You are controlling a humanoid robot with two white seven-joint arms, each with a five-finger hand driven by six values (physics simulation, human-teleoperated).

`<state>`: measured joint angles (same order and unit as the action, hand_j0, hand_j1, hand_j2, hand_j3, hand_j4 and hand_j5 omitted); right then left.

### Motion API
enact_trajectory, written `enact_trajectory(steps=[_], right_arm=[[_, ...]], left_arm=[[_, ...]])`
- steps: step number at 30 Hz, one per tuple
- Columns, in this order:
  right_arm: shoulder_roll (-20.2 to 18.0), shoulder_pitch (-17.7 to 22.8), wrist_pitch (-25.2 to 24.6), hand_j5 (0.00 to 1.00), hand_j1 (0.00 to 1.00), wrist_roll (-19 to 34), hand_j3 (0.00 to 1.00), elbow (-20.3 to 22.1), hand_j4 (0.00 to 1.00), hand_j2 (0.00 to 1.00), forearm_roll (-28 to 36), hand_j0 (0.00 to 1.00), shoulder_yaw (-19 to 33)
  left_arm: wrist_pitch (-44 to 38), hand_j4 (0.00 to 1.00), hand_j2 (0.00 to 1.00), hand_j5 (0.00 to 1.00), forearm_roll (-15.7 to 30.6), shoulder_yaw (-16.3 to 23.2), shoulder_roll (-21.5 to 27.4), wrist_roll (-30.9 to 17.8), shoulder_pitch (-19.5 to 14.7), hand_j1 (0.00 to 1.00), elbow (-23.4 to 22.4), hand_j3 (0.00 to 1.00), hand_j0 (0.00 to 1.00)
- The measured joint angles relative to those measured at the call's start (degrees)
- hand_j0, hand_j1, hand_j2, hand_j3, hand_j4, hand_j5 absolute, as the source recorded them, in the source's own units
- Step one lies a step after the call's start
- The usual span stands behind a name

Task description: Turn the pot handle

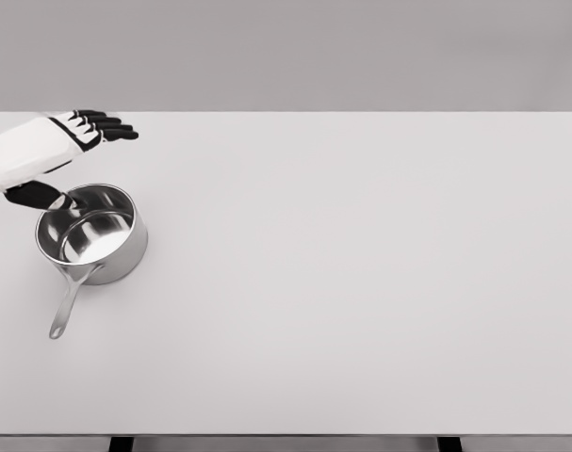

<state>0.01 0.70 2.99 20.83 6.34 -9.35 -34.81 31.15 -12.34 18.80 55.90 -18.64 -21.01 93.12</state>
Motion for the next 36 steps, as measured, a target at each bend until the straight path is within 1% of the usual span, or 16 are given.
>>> enact_trajectory(steps=[3,5,10,14,15,17,18,19,20,22,24,26,30,32,35,36], right_arm=[[0.00,0.00,-0.01,1.00,1.00,-0.03,1.00,-0.08,1.00,1.00,0.00,1.00,0.01],[0.00,0.79,-0.05,1.00,1.00,-0.02,1.00,-0.17,1.00,1.00,-0.01,1.00,0.01],[0.00,0.79,-0.09,1.00,1.00,-0.02,1.00,-0.25,1.00,1.00,0.00,1.00,0.02],[0.00,0.79,-0.10,1.00,1.00,-0.02,1.00,-0.27,1.00,1.00,0.01,1.00,0.02],[0.00,0.79,-0.10,1.00,1.00,-0.02,1.00,-0.27,1.00,1.00,0.01,1.00,0.02],[0.01,0.79,-0.10,1.00,1.00,-0.02,1.00,-0.26,1.00,1.00,0.02,1.00,0.02],[0.00,0.79,-0.10,1.00,1.00,-0.02,1.00,-0.27,1.00,1.00,0.01,1.00,0.02],[0.00,0.79,-0.10,1.00,1.00,-0.02,1.00,-0.27,1.00,1.00,0.01,1.00,0.02],[0.00,0.79,-0.10,1.00,1.00,-0.02,1.00,-0.27,1.00,1.00,0.00,1.00,0.02],[0.00,0.79,-0.08,1.00,1.00,-0.02,1.00,-0.27,1.00,1.00,0.01,1.00,0.02],[0.00,0.79,-0.09,1.00,1.00,-0.02,1.00,-0.27,1.00,1.00,0.01,1.00,0.02],[0.00,0.79,-0.09,1.00,1.00,-0.02,1.00,-0.27,1.00,1.00,0.01,1.00,0.02],[0.00,0.79,-0.10,1.00,1.00,-0.02,1.00,-0.27,1.00,1.00,0.01,1.00,0.02],[0.00,0.79,-0.10,1.00,1.00,-0.02,1.00,-0.27,1.00,1.00,0.01,1.00,0.02],[0.00,0.79,-0.10,1.00,1.00,-0.02,1.00,-0.27,1.00,1.00,0.01,1.00,0.02],[0.00,0.79,-0.10,1.00,1.00,-0.02,1.00,-0.27,1.00,1.00,0.01,1.00,0.02]], left_arm=[[0.02,1.00,1.00,1.00,-0.20,0.69,-0.60,-0.52,-0.09,1.00,0.19,1.00,1.00],[0.03,1.00,1.00,1.00,-0.42,1.51,-0.88,-0.81,-0.35,1.00,0.69,1.00,1.00],[0.11,1.00,1.00,1.00,-0.73,2.73,-0.72,-2.42,-1.23,1.00,5.32,1.00,1.00],[1.85,1.00,1.00,1.00,-0.89,3.06,-0.52,-3.62,-1.67,1.00,7.22,1.00,1.00],[2.44,1.00,1.00,1.00,-0.91,3.17,-0.46,-3.90,-2.02,1.00,7.43,1.00,1.00],[3.15,1.00,1.00,1.00,-0.64,4.37,-0.08,-4.17,-5.79,1.00,7.69,1.00,1.00],[3.48,1.00,1.00,1.00,-0.86,6.57,0.18,-4.29,-10.05,1.00,7.76,1.00,1.00],[3.57,1.00,1.00,1.00,-0.62,10.14,0.41,-4.34,-13.66,1.00,7.81,1.00,1.00],[3.63,1.00,1.00,1.00,-0.43,14.76,0.48,-4.36,-19.21,1.00,7.86,1.00,1.00],[3.75,1.00,1.00,1.00,-0.34,23.13,0.59,-4.18,-22.68,1.00,7.91,1.00,1.00],[3.87,1.00,1.00,1.00,-0.43,28.00,1.47,-4.03,-22.94,1.00,7.95,1.00,1.00],[3.93,1.00,1.00,1.00,-0.34,30.62,3.49,-2.80,-22.76,1.00,7.96,1.00,1.00],[3.95,1.00,1.00,1.00,1.18,33.06,7.90,1.56,-21.97,1.00,7.97,1.00,1.00],[3.95,1.00,1.00,1.00,2.59,33.98,8.78,2.41,-21.62,1.00,7.97,1.00,1.00],[3.94,1.00,1.00,1.00,4.11,34.93,9.45,2.99,-19.78,1.00,7.99,1.00,1.00],[3.93,1.00,1.00,1.00,4.37,35.70,9.60,3.11,-19.86,1.00,7.98,1.00,1.00]])
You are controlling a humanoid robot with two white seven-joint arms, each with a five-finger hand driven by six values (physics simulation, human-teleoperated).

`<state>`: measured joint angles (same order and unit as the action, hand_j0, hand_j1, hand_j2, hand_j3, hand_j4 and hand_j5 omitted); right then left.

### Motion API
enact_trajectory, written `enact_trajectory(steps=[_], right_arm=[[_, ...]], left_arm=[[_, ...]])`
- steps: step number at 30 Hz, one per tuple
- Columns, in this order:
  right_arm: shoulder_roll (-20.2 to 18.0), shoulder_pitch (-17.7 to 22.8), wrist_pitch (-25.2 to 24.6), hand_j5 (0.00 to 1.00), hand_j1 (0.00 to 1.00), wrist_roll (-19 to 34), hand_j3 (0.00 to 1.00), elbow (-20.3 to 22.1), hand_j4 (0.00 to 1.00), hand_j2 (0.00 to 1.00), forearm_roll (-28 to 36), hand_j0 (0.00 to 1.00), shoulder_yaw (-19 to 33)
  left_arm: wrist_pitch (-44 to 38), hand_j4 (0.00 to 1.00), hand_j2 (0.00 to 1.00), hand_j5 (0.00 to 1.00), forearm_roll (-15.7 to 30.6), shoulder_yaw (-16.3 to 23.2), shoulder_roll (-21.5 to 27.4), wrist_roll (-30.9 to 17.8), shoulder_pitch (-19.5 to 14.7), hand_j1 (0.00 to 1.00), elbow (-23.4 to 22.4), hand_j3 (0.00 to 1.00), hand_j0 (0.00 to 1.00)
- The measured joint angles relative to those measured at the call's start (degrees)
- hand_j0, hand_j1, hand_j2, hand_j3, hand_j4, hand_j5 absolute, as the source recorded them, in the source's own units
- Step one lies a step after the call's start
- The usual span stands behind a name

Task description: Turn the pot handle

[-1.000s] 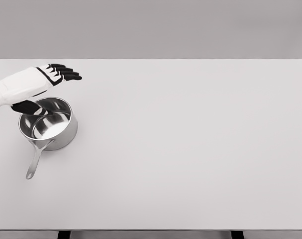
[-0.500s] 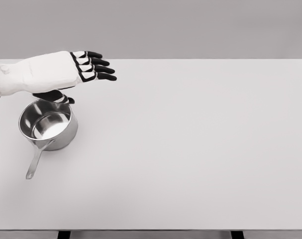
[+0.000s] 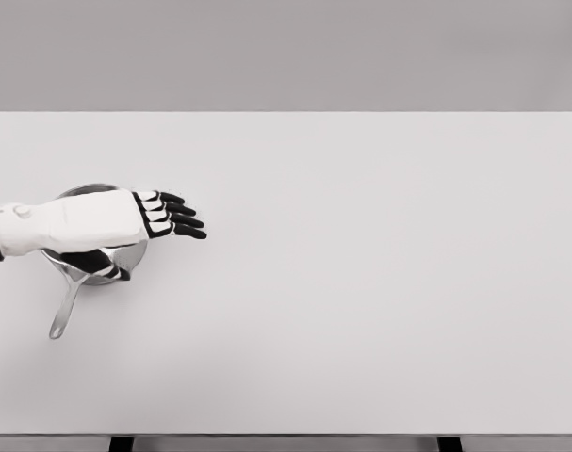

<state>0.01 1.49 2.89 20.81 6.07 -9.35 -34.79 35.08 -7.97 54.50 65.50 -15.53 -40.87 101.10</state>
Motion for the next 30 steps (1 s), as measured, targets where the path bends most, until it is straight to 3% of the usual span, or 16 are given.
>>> enact_trajectory(steps=[9,30], right_arm=[[0.00,0.00,0.00,1.00,1.00,0.00,1.00,0.00,1.00,1.00,0.00,1.00,0.00],[0.00,0.00,0.00,1.00,1.00,0.00,1.00,0.00,1.00,1.00,0.00,1.00,0.00]], left_arm=[[0.00,1.00,1.00,1.00,0.51,4.76,3.52,0.82,0.26,1.00,-0.03,1.00,1.00],[-0.01,1.00,1.00,1.00,-0.16,5.73,7.48,1.02,0.35,1.00,-0.34,1.00,1.00]])
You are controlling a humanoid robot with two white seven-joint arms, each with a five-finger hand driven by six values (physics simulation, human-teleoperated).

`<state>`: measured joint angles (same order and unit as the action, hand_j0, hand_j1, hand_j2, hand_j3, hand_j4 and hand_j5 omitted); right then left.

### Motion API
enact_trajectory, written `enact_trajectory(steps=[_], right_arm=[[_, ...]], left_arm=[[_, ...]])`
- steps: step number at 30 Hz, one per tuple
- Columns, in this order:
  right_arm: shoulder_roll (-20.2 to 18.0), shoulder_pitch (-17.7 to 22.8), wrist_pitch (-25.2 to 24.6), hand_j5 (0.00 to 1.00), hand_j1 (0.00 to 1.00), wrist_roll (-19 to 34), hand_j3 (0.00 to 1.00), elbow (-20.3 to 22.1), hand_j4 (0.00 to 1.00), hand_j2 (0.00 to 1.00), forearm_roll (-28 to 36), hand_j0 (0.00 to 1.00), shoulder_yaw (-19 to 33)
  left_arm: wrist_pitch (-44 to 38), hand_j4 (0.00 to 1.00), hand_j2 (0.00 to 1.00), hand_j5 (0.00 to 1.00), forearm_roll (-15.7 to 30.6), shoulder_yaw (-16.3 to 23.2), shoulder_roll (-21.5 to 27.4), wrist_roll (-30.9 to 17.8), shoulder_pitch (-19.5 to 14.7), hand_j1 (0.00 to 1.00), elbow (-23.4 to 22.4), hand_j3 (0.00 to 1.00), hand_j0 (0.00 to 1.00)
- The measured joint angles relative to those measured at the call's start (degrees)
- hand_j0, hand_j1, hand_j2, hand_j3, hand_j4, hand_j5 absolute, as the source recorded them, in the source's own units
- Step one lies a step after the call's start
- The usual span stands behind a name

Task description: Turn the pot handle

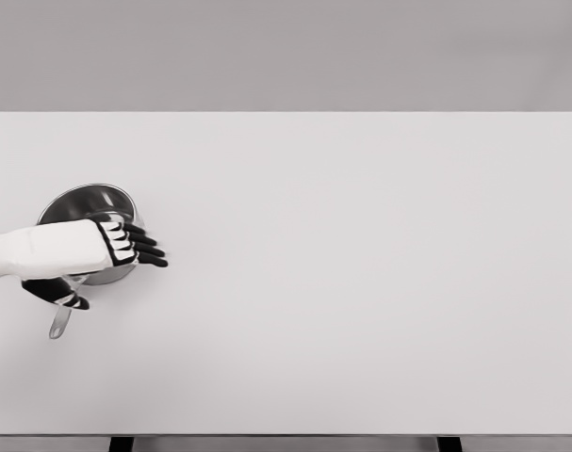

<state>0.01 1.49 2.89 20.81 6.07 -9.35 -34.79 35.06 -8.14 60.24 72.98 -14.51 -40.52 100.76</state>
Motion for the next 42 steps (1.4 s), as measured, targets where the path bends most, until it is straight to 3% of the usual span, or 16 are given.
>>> enact_trajectory(steps=[20,33,42], right_arm=[[0.00,0.00,0.00,1.00,1.00,0.00,1.00,0.00,1.00,1.00,0.00,1.00,0.00],[0.00,0.00,0.00,1.00,1.00,0.00,1.00,0.00,1.00,1.00,0.00,1.00,0.00],[0.00,0.00,0.00,1.00,1.00,0.00,1.00,0.00,1.00,1.00,0.00,1.00,0.00]], left_arm=[[0.00,1.00,1.00,1.00,-1.82,-0.53,1.39,-0.03,-0.01,1.00,-6.29,1.00,1.00],[0.00,1.00,1.00,1.00,-1.78,-2.24,1.14,-0.01,-0.26,1.00,-14.20,1.00,1.00],[0.00,1.00,1.00,1.00,-1.82,-5.61,-0.43,0.00,-0.70,1.00,-21.11,1.00,1.00]])
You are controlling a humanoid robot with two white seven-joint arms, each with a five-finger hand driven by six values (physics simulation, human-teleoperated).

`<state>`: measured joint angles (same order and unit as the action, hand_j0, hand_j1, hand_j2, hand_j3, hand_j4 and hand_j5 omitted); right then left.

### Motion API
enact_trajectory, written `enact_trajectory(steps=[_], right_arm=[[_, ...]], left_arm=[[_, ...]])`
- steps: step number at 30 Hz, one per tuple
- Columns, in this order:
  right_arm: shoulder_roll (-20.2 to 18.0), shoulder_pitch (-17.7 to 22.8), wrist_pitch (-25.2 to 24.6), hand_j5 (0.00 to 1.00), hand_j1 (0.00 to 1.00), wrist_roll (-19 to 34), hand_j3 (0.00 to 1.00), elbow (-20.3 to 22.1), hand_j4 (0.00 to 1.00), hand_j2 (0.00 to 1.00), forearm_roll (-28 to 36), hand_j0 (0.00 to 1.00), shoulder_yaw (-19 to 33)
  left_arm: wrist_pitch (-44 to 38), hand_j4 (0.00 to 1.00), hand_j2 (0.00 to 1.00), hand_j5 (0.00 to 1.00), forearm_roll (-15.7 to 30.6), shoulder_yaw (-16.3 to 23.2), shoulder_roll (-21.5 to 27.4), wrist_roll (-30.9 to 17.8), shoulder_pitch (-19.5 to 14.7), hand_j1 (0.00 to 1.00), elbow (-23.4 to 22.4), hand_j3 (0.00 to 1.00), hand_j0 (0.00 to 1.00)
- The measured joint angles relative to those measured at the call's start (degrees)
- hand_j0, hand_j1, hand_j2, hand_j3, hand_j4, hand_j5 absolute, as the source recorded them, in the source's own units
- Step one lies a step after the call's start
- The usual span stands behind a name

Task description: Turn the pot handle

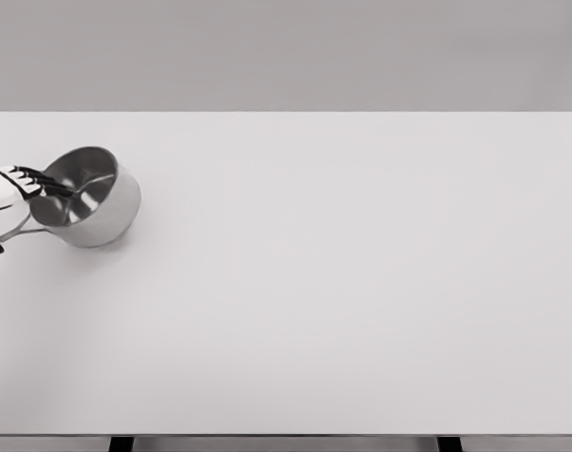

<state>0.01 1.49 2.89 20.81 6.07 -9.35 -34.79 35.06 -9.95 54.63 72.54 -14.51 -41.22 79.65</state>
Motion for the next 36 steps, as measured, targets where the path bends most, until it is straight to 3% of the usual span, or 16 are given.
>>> enact_trajectory(steps=[11,25,36], right_arm=[[0.00,0.00,0.00,1.00,1.00,0.00,1.00,0.00,1.00,1.00,0.00,1.00,0.00],[0.00,0.00,0.00,1.00,1.00,0.00,1.00,0.00,1.00,1.00,0.00,1.00,0.00],[0.00,0.00,0.00,1.00,1.00,0.00,1.00,0.00,1.00,1.00,0.00,1.00,0.00]], left_arm=[[0.00,1.00,1.00,1.00,0.03,-0.82,-1.57,-0.02,-0.18,1.00,-3.28,1.00,1.00],[0.00,1.00,1.00,1.00,1.63,-0.62,-1.27,0.24,0.18,1.00,-1.62,1.00,1.00],[0.00,1.00,1.00,1.00,1.05,-1.01,-2.67,0.08,0.09,1.00,-8.02,1.00,1.00]])
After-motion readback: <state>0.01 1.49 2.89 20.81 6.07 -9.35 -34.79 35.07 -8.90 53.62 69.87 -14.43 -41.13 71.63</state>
